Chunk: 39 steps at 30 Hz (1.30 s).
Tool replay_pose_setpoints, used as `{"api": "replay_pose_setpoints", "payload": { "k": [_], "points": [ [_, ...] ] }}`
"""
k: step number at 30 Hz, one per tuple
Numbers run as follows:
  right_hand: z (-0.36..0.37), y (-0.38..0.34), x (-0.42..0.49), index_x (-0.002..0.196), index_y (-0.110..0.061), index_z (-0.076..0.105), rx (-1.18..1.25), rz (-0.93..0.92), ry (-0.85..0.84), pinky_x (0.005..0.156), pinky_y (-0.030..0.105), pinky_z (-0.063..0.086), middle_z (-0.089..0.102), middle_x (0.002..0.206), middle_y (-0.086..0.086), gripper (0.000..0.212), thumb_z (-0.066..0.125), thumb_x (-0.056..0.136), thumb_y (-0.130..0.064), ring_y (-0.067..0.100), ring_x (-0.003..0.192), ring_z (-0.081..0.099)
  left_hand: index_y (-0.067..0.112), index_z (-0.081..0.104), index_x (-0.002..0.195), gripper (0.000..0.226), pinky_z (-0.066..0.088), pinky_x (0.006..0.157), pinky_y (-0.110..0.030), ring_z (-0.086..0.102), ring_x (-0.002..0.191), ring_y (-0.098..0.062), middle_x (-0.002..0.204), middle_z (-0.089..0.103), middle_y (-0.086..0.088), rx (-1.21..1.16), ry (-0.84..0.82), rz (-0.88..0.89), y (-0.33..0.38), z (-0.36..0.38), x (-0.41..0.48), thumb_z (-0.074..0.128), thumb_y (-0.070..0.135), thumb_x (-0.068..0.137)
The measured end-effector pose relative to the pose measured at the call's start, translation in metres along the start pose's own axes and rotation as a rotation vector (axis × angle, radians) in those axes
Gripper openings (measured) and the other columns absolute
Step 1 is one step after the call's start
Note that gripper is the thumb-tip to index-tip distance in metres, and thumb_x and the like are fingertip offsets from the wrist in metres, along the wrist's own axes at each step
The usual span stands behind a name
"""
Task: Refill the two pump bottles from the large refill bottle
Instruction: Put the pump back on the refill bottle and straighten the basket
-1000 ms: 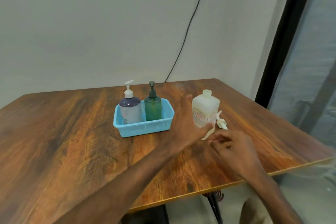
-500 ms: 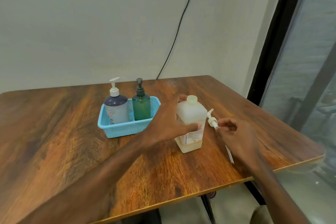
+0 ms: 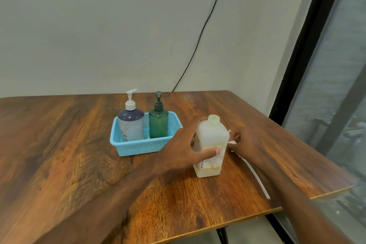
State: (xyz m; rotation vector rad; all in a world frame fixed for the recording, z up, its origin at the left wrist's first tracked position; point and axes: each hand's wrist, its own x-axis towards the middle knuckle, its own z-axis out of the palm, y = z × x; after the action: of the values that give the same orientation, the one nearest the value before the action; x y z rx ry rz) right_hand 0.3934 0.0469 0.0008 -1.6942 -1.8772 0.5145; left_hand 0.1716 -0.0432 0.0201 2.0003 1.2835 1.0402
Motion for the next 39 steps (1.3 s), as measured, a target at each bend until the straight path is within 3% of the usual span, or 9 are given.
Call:
{"api": "replay_pose_setpoints", "payload": {
  "k": [4, 8, 12, 17, 21, 25, 27, 34, 39],
  "points": [
    [-0.025, -0.030, -0.018, 0.099, -0.029, 0.069, 0.219, -0.222, 0.148, 0.083, 0.032, 0.059, 0.073, 0.104, -0.009, 0.025, 0.084, 0.080, -0.025, 0.011, 0.096, 0.070, 0.058, 0.027, 0.134, 0.075, 0.058, 0.078, -0.014, 0.063, 0.103, 0.007, 0.116, 0.056, 0.028, -0.026, 0.003, 0.019, -0.002, 0.000, 0.000, 0.081, 0.044, 0.085],
    [-0.072, -0.092, -0.044, 0.119, -0.019, 0.068, 0.416, -0.381, 0.332, 0.085, 0.013, 0.056, 0.072, 0.108, -0.011, 0.034, 0.079, 0.087, -0.012, 0.002, 0.096, 0.071, 0.058, 0.025, 0.134, 0.077, 0.058, 0.076, -0.014, 0.065, 0.105, 0.000, 0.122, 0.058, 0.021, -0.026, -0.010, -0.009, -0.002, -0.001, 0.001, 0.082, 0.043, 0.085],
    [-0.106, -0.136, -0.061, 0.123, -0.017, 0.069, 0.547, -0.591, 0.414, 0.092, 0.023, 0.058, 0.075, 0.112, -0.005, 0.031, 0.074, 0.093, -0.012, 0.007, 0.102, 0.073, 0.059, 0.020, 0.135, 0.078, 0.056, 0.071, -0.010, 0.061, 0.110, -0.006, 0.131, 0.054, 0.020, -0.011, -0.039, -0.047, 0.001, -0.001, 0.001, 0.080, 0.043, 0.087],
    [-0.130, -0.173, -0.070, 0.122, -0.014, 0.071, 0.602, -0.737, 0.459, 0.095, 0.029, 0.059, 0.076, 0.112, -0.003, 0.027, 0.070, 0.095, -0.010, 0.010, 0.104, 0.074, 0.054, 0.019, 0.139, 0.079, 0.057, 0.084, -0.017, 0.057, 0.116, -0.006, 0.134, 0.050, 0.019, 0.022, -0.058, -0.083, 0.005, -0.001, 0.000, 0.078, 0.039, 0.089],
    [-0.135, -0.183, -0.068, 0.123, -0.013, 0.070, 0.599, -0.768, 0.447, 0.095, 0.031, 0.059, 0.076, 0.112, -0.001, 0.027, 0.069, 0.096, -0.009, 0.011, 0.102, 0.074, 0.054, 0.016, 0.138, 0.078, 0.053, 0.071, -0.009, 0.054, 0.114, -0.006, 0.143, 0.050, 0.013, 0.043, -0.073, -0.100, 0.008, -0.001, -0.001, 0.077, 0.038, 0.091],
    [-0.124, -0.178, -0.060, 0.126, -0.010, 0.069, 0.590, -0.744, 0.420, 0.097, 0.038, 0.059, 0.075, 0.114, -0.001, 0.031, 0.070, 0.096, -0.011, 0.013, 0.104, 0.074, 0.047, 0.019, 0.147, 0.081, 0.057, 0.090, -0.021, 0.054, 0.114, -0.005, 0.146, 0.050, 0.012, 0.065, -0.076, -0.104, 0.010, -0.001, -0.001, 0.077, 0.038, 0.091],
    [-0.115, -0.172, -0.057, 0.126, -0.010, 0.069, 0.596, -0.725, 0.403, 0.098, 0.040, 0.058, 0.076, 0.114, -0.001, 0.031, 0.070, 0.095, -0.010, 0.014, 0.104, 0.074, 0.045, 0.019, 0.149, 0.082, 0.057, 0.086, -0.020, 0.054, 0.114, -0.004, 0.146, 0.051, 0.012, 0.063, -0.080, -0.106, 0.011, -0.002, -0.001, 0.077, 0.038, 0.091],
    [-0.075, -0.145, -0.055, 0.127, -0.018, 0.069, 0.612, -0.566, 0.308, 0.096, 0.039, 0.060, 0.075, 0.115, -0.006, 0.033, 0.073, 0.094, -0.015, 0.011, 0.105, 0.073, 0.054, 0.017, 0.134, 0.076, 0.052, 0.068, -0.005, 0.057, 0.105, -0.002, 0.129, 0.048, 0.021, 0.032, -0.081, -0.099, 0.010, -0.002, -0.001, 0.077, 0.037, 0.091],
    [-0.031, -0.096, -0.067, 0.131, -0.029, 0.064, 0.411, -0.435, 0.155, 0.097, 0.040, 0.059, 0.070, 0.127, -0.010, 0.039, 0.073, 0.093, -0.033, 0.005, 0.112, 0.068, 0.055, 0.021, 0.129, 0.069, 0.051, 0.066, -0.004, 0.060, 0.100, 0.001, 0.119, 0.051, 0.026, 0.033, -0.041, -0.095, 0.012, -0.002, -0.004, 0.077, 0.043, 0.090]
  ]
}}
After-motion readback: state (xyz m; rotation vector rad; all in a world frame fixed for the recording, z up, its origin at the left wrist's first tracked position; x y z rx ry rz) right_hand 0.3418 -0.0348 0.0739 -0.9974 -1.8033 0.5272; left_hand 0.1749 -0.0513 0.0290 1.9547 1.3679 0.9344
